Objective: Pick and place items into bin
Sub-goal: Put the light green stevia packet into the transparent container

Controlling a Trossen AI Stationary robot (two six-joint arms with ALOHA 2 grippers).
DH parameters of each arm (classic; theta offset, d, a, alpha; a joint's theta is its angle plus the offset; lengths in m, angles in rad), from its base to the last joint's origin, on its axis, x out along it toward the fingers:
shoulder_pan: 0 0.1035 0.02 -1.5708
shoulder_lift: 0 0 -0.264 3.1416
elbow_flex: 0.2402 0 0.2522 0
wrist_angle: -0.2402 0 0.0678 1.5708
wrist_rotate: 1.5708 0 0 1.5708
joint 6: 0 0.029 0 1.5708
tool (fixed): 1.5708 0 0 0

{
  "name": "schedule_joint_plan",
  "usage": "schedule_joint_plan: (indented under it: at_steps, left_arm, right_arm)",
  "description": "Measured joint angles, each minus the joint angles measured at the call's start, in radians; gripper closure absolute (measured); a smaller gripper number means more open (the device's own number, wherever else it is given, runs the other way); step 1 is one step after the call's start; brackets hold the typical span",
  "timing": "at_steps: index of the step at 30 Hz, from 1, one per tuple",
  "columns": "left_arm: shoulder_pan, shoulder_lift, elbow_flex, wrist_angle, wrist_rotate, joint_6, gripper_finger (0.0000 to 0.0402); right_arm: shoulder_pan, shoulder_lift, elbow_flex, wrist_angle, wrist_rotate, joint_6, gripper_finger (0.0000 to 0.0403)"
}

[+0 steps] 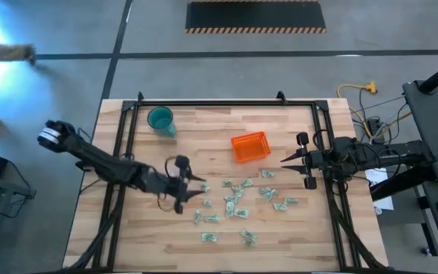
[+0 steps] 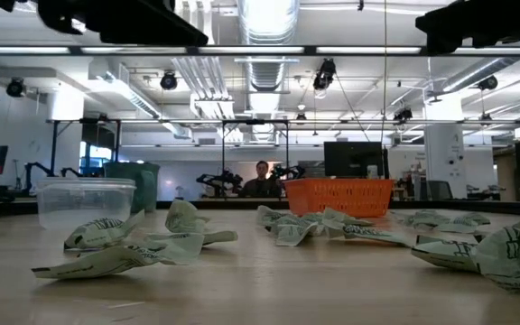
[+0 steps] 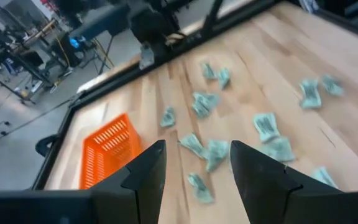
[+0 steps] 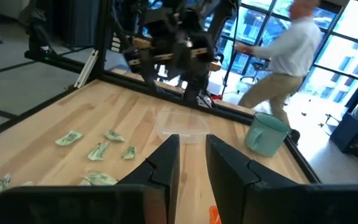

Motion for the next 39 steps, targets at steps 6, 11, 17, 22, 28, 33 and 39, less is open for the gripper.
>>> schedule_joint_plan:
  at_steps: [6, 11, 17, 22, 28, 33, 39]
  left_arm:
    - [-0.108, 0.098, 0.038, -0.004, -0.031, -0.085, 0.0238]
    - [-0.138, 0.186, 0.130, -0.174, -0.118, -0.199, 0.0238]
    - [-0.131, 0.302, 0.287, -0.444, -0.134, -0.424, 0.0238]
    - [-0.124, 0.399, 0.379, -0.554, -0.103, -0.566, 0.0238]
    - [-0.096, 0.490, 0.425, -0.623, -0.033, -0.630, 0.0238]
    - [-0.068, 0.504, 0.437, -0.636, -0.017, -0.648, 0.0238]
    - [-0.033, 0.500, 0.414, -0.663, 0.029, -0.732, 0.0238]
  right_arm:
    - [0.000, -0.001, -0.001, -0.001, 0.000, 0.029, 0.0335]
    - [0.000, -0.001, -0.001, -0.001, -0.001, 0.046, 0.0335]
    - [0.000, 0.000, -0.002, -0.010, -0.001, 0.064, 0.0335]
    - [0.000, 0.001, -0.009, -0.011, -0.002, 0.070, 0.0335]
    - [0.000, 0.035, -0.010, -0.010, -0.002, 0.069, 0.0335]
    - [0.000, 0.071, -0.010, -0.009, -0.002, 0.068, 0.0335]
    - [0.000, 0.105, -0.010, -0.007, -0.002, 0.069, 0.0335]
